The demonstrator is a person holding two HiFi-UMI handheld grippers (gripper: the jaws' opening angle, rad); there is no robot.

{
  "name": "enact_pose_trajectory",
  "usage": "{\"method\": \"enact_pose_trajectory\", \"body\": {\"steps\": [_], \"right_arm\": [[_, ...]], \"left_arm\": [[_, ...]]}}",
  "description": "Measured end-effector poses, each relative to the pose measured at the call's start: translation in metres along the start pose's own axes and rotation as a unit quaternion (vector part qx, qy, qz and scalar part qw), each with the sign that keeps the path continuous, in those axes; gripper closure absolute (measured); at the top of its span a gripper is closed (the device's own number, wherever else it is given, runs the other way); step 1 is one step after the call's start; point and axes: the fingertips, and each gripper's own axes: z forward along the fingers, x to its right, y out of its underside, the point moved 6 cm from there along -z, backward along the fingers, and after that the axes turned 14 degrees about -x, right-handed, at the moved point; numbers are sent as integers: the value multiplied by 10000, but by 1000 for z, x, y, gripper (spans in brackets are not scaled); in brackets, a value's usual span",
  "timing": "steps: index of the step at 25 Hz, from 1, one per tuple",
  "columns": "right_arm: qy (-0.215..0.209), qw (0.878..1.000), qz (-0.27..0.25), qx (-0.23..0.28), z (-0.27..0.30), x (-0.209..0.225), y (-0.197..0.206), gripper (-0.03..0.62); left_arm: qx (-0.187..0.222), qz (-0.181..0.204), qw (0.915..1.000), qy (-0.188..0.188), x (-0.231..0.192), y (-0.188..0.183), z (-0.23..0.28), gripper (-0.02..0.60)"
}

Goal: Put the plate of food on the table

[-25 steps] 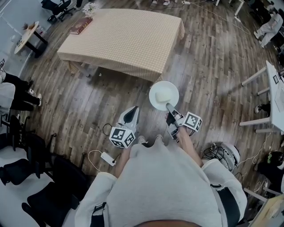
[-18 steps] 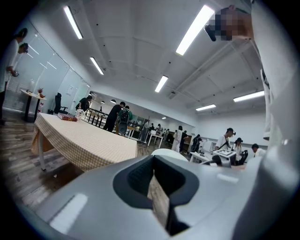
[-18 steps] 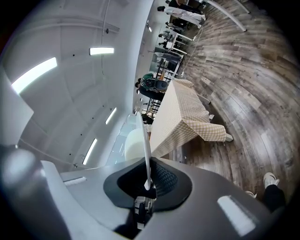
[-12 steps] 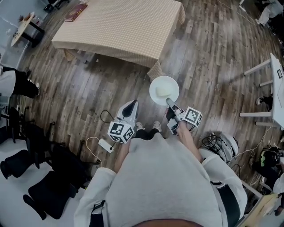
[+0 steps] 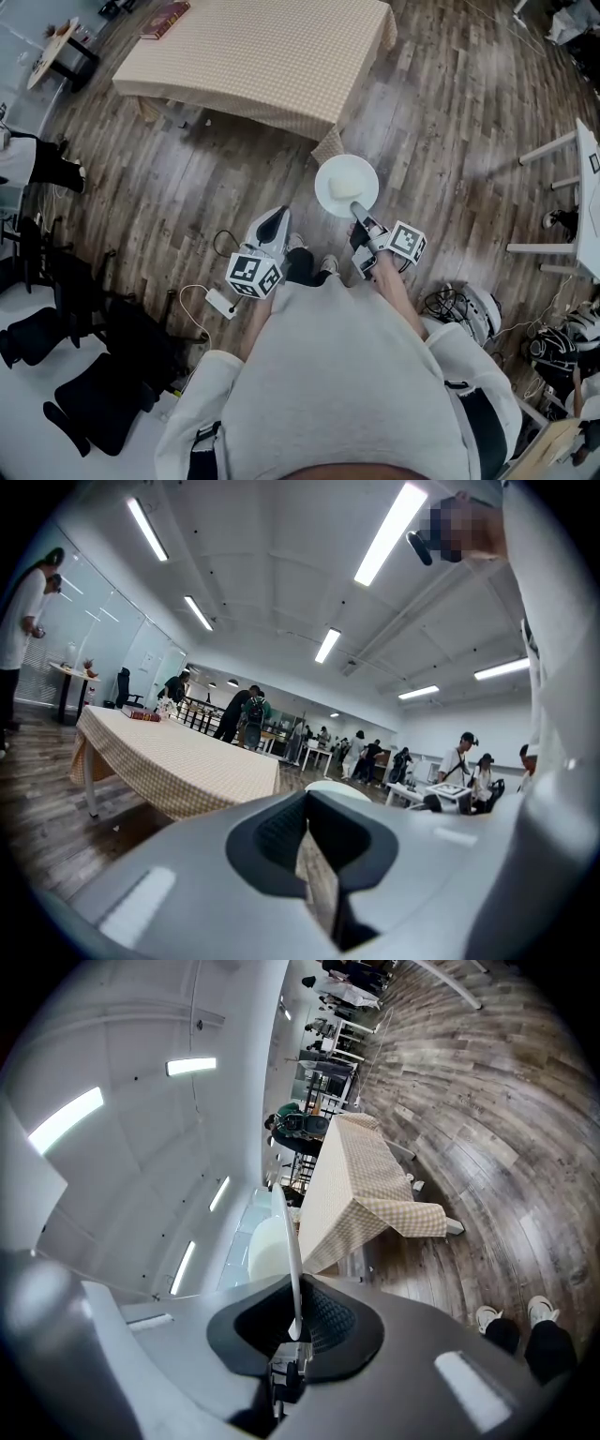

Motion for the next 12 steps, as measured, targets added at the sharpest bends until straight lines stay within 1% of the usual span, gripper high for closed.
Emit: {"method": "enact_pose_trajectory", "body": {"steps": [6,8,11,12], "right_arm": [[219,9997,21,-49,5,5,-12,577],[364,9993,44,-63,7,7,-17,577],[227,9997,68,-56,14,6,-28,577],[250,9996,80,-54,15,7,-31,577]], "left_arm": [[60,6,10000,-18,-7,-6,13,572],[80,15,10000,0,-10,-10,19,573],[116,13,9999,33,-13,-16,31,573],[122,11,9999,47,-15,-18,35,572]]}}
